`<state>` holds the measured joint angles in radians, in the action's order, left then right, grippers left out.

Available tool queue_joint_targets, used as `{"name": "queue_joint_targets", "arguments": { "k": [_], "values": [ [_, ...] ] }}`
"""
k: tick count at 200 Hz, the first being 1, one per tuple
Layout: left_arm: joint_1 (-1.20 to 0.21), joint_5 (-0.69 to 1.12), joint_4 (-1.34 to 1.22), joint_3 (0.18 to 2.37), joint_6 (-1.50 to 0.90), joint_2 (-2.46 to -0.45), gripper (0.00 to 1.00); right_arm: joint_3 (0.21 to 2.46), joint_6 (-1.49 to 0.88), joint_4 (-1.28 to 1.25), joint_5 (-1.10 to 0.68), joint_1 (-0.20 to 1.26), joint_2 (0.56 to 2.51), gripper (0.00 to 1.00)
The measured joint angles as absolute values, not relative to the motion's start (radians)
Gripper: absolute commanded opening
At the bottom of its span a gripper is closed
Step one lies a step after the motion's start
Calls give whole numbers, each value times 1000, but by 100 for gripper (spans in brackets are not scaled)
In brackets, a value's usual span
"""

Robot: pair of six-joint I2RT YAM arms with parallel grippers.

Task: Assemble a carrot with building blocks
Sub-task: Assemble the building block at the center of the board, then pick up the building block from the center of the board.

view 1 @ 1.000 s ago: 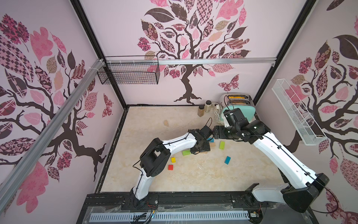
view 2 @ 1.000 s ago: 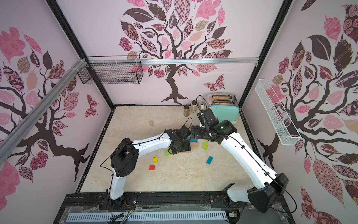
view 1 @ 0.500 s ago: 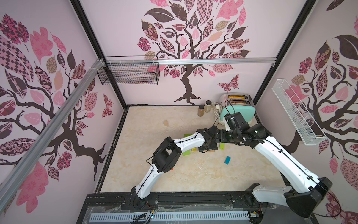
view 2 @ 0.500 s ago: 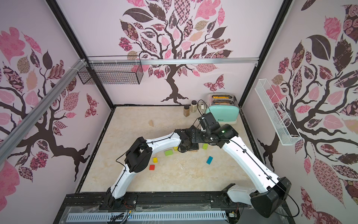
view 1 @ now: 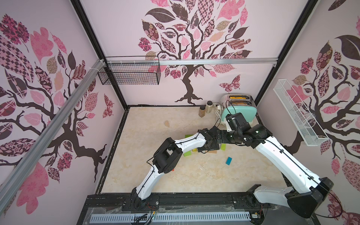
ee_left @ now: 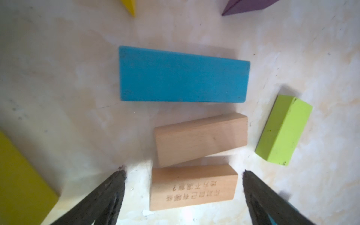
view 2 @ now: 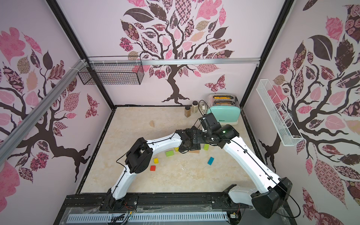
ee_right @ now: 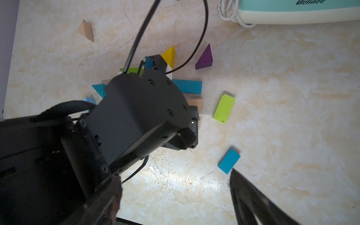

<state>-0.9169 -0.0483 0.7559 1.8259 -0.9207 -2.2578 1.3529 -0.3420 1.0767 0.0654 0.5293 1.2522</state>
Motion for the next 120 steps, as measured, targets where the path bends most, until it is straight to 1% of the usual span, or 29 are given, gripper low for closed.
{"name": "queue_joint_targets", "arguments": {
  "k": [17,34,56,79,99,120],
  "values": [
    [-916,-57,756,1800,-906,-2209,98,1359,-336,1081,65,506,1260,87],
    [-908,-58,752,1756,-892,-2133,98,1377,-332,1087,62,463,1277,83],
    [-879,-52,736,1645,-881,-2000,98,1398,-335,1083,51,410,1312,73],
    [-824,-44,722,1501,-858,-1831,98,1395,-351,1054,53,347,1393,62],
    [-781,-36,699,1393,-831,-1691,98,1380,-375,1011,46,304,1496,60],
    [-769,-12,680,1317,-807,-1565,98,1356,-397,960,39,264,1602,59]
  ]
}}
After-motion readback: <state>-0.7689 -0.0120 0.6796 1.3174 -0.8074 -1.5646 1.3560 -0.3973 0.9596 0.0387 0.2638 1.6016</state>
